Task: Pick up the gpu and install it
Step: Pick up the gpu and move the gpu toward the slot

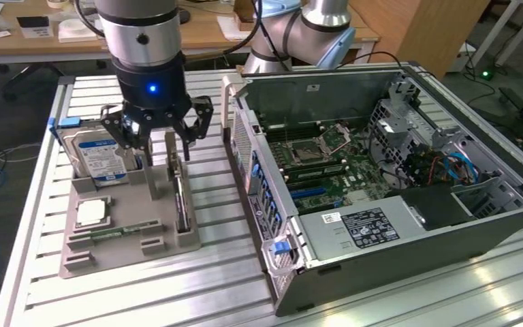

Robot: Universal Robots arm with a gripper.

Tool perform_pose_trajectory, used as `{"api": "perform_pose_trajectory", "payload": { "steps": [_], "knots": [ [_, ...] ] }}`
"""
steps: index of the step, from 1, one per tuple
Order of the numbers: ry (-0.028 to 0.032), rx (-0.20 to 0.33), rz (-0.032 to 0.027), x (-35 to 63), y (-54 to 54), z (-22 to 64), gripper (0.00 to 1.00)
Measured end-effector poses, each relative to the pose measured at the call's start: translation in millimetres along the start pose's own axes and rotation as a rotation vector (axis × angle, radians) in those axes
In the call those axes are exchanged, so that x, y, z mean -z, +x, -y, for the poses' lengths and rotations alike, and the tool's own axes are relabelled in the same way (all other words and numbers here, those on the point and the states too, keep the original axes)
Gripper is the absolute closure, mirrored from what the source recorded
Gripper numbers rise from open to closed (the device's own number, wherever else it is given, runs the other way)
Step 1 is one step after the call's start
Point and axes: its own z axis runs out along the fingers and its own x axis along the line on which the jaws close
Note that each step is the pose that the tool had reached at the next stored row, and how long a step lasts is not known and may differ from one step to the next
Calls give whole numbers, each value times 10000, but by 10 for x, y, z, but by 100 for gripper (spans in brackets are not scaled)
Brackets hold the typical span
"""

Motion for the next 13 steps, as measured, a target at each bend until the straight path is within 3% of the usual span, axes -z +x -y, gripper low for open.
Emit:
{"api": "perform_pose_trajectory", "payload": {
  "steps": [13],
  "knots": [
    [8, 49, -2, -215, -22, 49, 40]
  ]
}}
